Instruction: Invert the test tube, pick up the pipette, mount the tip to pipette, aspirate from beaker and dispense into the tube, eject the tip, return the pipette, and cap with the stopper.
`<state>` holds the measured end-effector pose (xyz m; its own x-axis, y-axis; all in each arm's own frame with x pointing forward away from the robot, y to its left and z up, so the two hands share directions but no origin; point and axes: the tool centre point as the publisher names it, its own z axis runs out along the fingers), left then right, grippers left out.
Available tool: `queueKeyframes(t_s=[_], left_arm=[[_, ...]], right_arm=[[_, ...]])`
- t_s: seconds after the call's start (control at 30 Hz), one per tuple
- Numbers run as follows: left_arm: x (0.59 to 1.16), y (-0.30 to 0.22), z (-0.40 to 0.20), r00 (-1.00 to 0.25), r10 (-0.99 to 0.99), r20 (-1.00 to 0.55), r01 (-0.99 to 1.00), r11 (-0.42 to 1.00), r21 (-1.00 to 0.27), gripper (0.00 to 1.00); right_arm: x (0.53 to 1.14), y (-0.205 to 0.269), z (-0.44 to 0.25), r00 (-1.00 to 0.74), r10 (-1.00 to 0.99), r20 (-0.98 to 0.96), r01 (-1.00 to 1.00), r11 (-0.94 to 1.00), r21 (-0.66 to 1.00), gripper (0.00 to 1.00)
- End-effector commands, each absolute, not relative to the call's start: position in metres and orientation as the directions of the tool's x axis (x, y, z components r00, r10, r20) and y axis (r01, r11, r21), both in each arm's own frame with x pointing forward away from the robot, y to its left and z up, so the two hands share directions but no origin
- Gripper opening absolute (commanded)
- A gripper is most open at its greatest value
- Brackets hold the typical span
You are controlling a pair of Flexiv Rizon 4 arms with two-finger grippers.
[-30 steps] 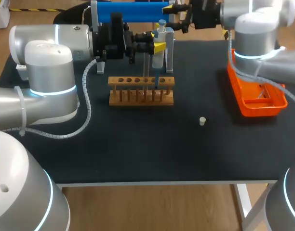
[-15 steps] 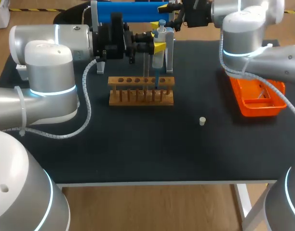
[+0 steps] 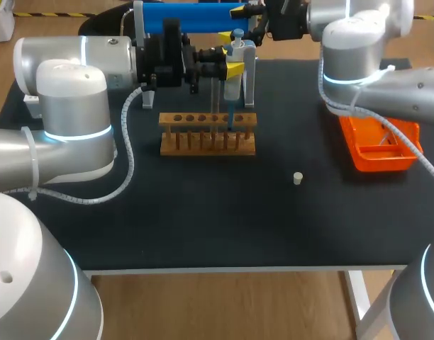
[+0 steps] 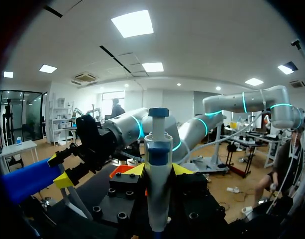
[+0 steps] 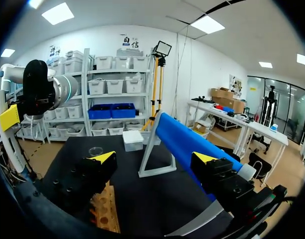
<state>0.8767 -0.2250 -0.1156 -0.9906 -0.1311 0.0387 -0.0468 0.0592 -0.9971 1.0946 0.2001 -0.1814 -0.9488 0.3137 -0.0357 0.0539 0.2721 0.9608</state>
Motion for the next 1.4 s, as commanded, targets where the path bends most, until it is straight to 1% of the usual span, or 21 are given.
queueKeyframes(t_s=[0.03, 0.73, 0.97, 1.07, 1.4], left_arm=[[0.876, -0.225, -0.115, -0.99, -0.133, 0.04, -0.048, 0.061, -0.997, 0.0], [0.876, -0.225, -0.115, -0.99, -0.133, 0.04, -0.048, 0.061, -0.997, 0.0], [0.896, -0.183, -0.112, -0.968, -0.251, 0.031, -0.043, 0.045, -0.998, 0.0], [0.907, -0.162, -0.11, -0.945, -0.328, 0.01, -0.03, 0.055, -0.998, 0.0], [0.95, -0.111, -0.114, -0.881, -0.474, -0.019, -0.025, 0.086, -0.996, 0.0]], right_arm=[[1.094, 0.2, -0.182, -0.948, 0.316, -0.037, 0.053, 0.272, 0.961, 1.0], [1.094, 0.2, -0.182, -0.948, 0.316, -0.037, 0.053, 0.272, 0.961, 1.0], [1.094, 0.2, -0.182, -0.948, 0.316, -0.037, 0.053, 0.272, 0.961, 1.0], [1.094, 0.2, -0.182, -0.948, 0.316, -0.037, 0.053, 0.272, 0.961, 1.0], [1.094, 0.2, -0.182, -0.948, 0.316, -0.037, 0.053, 0.272, 0.961, 1.0]])
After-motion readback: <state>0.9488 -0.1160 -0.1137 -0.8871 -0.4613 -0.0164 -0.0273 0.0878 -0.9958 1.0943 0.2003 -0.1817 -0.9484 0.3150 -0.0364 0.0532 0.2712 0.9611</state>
